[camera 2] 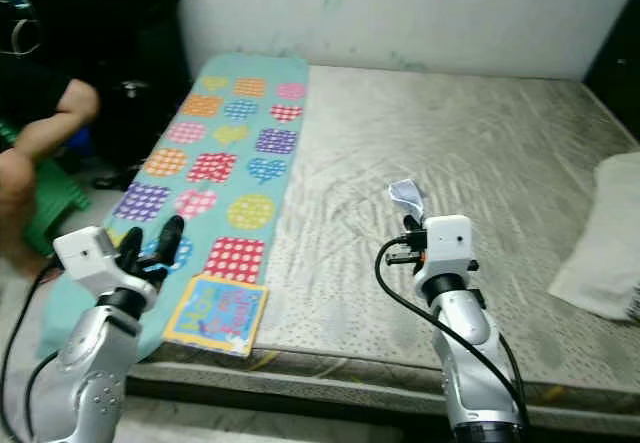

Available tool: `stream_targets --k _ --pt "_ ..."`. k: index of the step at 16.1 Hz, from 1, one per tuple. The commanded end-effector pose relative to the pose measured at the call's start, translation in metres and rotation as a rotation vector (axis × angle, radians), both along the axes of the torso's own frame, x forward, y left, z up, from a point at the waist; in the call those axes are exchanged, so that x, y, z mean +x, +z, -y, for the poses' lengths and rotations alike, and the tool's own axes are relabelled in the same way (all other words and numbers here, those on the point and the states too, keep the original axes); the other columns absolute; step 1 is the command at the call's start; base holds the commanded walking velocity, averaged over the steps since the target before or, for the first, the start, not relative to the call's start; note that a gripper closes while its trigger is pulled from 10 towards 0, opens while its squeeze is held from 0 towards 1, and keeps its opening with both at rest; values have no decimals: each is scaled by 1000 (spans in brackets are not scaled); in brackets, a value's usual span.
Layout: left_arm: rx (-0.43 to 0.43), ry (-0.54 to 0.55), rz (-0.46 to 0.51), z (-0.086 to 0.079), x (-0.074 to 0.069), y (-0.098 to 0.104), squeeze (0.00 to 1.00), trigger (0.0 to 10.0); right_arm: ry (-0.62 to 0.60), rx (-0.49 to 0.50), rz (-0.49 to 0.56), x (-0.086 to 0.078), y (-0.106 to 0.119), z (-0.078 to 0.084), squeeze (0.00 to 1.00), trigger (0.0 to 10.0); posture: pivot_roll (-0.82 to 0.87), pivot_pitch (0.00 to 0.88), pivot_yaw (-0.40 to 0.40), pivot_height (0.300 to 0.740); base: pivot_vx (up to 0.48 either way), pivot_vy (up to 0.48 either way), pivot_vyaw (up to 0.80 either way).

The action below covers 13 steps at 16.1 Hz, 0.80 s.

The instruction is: Clean up the room

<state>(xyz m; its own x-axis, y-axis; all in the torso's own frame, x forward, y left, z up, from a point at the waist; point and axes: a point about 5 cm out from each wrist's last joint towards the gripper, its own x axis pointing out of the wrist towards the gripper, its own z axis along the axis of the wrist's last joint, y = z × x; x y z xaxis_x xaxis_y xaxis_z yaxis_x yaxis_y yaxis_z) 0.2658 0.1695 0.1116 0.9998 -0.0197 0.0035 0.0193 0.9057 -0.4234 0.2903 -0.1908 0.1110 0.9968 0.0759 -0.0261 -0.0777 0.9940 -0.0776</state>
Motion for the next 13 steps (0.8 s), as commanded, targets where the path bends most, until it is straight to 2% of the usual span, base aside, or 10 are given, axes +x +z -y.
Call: stream_targets --k 1,13 --pt "10 6 1 -4 1 1 0 10000 12 -3 16 2 4 -2 0 10000 -46 0 1 740 0 480 0" --pt "13 24 -2 -4 2 2 0 10000 30 -14 19 2 5 -4 0 10000 -47 0 -6 740 0 480 0"
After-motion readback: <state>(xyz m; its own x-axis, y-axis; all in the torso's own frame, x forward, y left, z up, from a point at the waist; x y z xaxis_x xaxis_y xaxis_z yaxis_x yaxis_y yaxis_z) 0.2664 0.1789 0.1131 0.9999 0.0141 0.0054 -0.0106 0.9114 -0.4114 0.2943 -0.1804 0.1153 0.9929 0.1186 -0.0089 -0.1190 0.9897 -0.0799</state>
